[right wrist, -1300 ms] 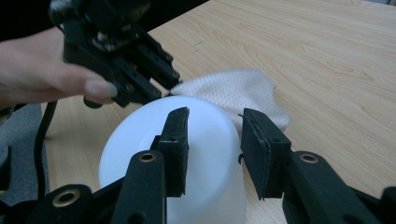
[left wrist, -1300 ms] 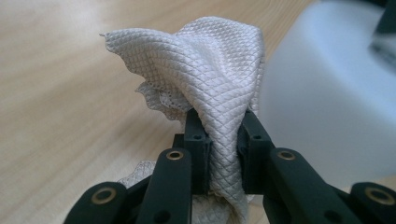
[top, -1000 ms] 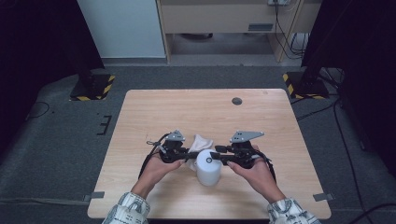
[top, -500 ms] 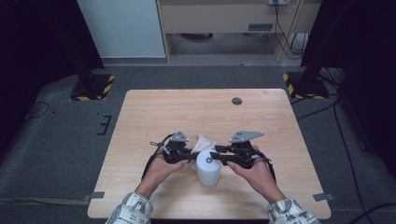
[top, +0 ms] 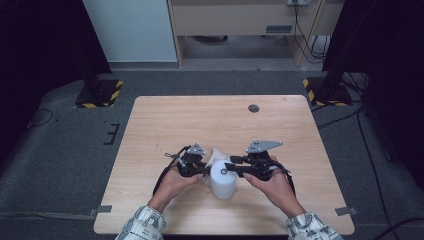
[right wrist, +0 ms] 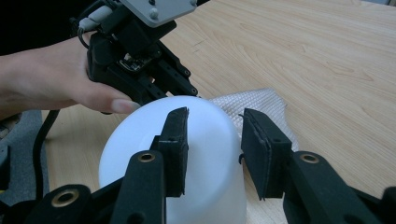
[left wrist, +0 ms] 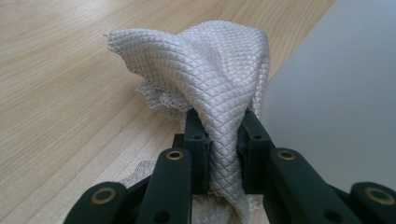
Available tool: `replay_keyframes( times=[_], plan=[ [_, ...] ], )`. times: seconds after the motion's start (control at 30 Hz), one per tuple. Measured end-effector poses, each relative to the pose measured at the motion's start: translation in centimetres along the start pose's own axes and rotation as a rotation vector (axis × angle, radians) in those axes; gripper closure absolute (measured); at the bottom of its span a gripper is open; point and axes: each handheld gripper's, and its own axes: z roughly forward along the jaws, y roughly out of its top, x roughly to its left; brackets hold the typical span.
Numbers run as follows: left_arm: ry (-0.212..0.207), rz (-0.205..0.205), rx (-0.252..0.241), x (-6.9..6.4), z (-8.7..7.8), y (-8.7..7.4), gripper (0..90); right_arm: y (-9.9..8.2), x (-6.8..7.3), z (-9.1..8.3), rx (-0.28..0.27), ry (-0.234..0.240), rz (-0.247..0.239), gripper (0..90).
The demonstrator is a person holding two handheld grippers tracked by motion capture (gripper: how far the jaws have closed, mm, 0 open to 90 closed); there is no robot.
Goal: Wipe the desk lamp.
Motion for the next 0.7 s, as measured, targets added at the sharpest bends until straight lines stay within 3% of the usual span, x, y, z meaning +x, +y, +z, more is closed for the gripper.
replay_keyframes(
  times=[0.2, 0.5, 0.7],
  plan=[
    [0.000, -0.010, -0.083, -0.4, -2.3, -0.2, 76.6, 0.0, 0.1, 0.0, 0.004, -0.002, -0.004, 61.1],
    [0.000, -0.016, -0.186, -1.9, -6.4, -2.1, 76.6, 0.0, 0.4, 0.1, 0.012, -0.021, -0.009, 58.9],
    [-0.018, 0.022, -0.175, -3.7, -6.8, -3.2, 76.5, 0.1, 0.5, 0.1, 0.014, -0.026, -0.007, 58.5]
  ],
)
